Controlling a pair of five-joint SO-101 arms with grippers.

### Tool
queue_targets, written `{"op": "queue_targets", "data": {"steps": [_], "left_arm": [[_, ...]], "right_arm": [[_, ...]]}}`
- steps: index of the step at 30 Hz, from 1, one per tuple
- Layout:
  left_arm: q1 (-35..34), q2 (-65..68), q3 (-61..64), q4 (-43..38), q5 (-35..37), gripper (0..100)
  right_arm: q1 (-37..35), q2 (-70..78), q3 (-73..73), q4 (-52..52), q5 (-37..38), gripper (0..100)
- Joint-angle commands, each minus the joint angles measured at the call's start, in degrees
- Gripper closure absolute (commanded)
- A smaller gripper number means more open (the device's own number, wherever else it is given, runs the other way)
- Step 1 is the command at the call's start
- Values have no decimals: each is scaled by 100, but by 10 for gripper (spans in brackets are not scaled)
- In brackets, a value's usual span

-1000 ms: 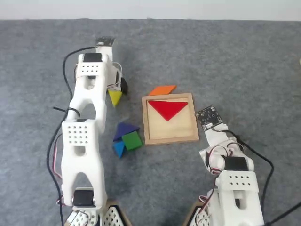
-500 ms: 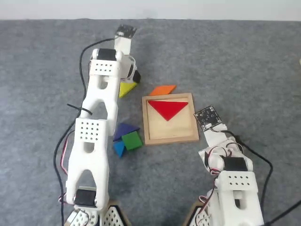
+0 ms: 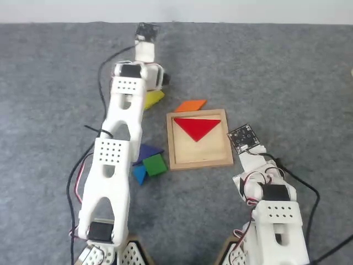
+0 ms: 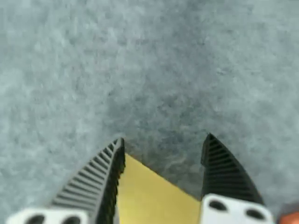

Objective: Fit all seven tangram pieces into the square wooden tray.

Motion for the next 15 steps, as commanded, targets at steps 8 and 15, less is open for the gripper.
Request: {"op": "queue_targets", "data": {"steps": [8,15], "left_arm": [[-264,-149,-532,3226,-1116,797],[-800,-1116,1262,3279,-1767,801]], "right_arm": [[-48,-136,-26,-101,0,637],[-48,-136,-18,-101,0,637]]}}
